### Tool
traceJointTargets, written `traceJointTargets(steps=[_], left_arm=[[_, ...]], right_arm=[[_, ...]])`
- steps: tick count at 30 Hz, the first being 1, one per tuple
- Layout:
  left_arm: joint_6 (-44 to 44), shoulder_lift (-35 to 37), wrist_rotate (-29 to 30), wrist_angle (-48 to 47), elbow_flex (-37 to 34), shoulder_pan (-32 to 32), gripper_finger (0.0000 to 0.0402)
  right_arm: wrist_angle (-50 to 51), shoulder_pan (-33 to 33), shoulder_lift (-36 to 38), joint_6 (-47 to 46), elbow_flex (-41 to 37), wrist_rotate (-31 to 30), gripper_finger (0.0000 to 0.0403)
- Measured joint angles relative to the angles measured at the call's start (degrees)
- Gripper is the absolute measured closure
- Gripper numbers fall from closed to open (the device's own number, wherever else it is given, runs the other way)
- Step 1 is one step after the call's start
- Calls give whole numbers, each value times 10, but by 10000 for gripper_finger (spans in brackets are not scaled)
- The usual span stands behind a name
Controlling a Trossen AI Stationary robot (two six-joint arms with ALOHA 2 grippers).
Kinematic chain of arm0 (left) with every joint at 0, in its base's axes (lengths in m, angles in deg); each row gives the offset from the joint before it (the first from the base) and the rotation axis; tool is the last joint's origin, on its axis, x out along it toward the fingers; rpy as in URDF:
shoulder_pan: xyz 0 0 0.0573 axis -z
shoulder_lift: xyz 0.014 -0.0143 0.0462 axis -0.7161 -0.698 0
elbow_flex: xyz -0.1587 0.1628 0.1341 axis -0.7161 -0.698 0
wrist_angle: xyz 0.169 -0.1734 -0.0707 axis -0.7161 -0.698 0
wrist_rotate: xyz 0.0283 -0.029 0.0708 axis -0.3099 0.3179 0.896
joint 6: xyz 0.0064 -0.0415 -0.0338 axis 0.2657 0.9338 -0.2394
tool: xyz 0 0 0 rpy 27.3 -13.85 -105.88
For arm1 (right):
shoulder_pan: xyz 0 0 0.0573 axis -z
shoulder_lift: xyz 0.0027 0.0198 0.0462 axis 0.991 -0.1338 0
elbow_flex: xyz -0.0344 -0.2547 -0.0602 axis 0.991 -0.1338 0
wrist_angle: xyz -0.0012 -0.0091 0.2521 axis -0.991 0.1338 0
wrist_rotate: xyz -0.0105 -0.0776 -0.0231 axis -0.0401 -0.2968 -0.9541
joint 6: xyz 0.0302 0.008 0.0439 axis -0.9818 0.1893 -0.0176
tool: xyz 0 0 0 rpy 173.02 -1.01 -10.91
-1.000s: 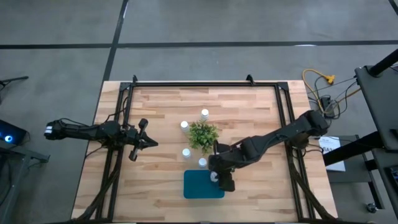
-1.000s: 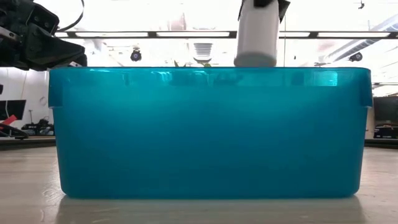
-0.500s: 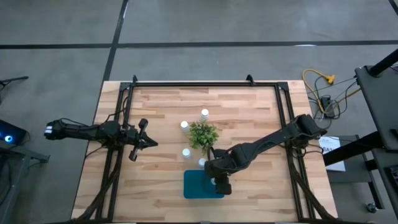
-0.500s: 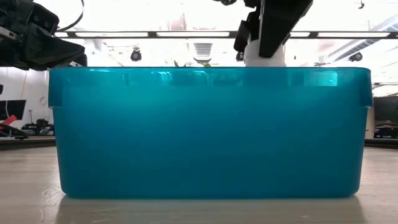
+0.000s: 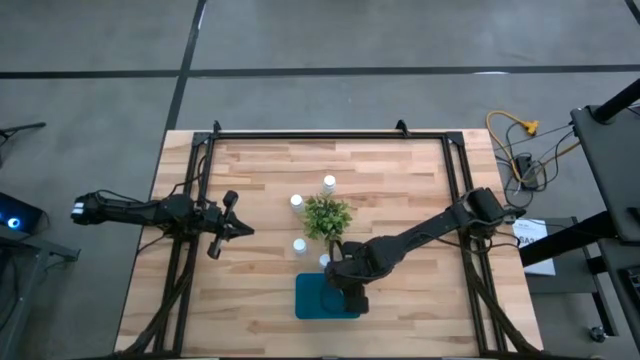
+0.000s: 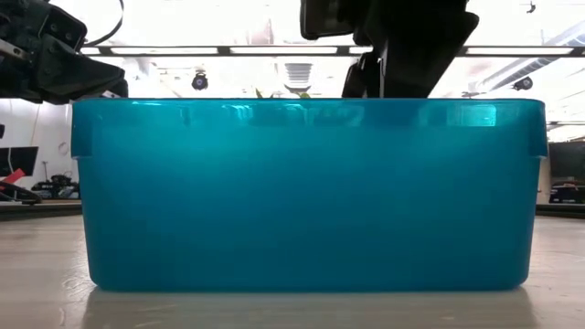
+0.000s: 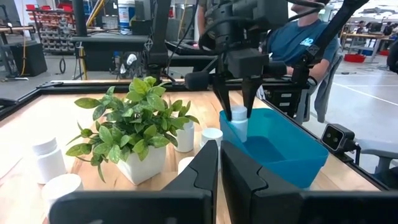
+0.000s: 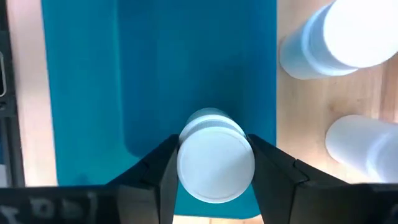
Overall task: Pick and place pill bottles into a basket
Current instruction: Put the white medicine bottle into the blue bin
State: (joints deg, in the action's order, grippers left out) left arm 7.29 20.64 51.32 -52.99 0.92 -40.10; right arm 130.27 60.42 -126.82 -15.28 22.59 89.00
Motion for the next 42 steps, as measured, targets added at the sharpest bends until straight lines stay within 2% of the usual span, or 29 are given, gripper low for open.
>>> traceJointTargets(steps=[9, 37, 39, 42], left_arm=[[0, -1, 0, 0, 0, 0, 401], [0, -2, 0, -1, 0, 0, 401], [0, -2, 0, 0, 0, 0, 401], [0, -2, 0, -1, 0, 0, 401]], right_arm=[[-1, -3, 0, -6, -1, -25, 256], [-6, -9, -20, -13, -3, -26, 256], [-6, -9, -20, -13, -3, -24, 246], [-4, -9, -21, -20, -4, -20, 209]])
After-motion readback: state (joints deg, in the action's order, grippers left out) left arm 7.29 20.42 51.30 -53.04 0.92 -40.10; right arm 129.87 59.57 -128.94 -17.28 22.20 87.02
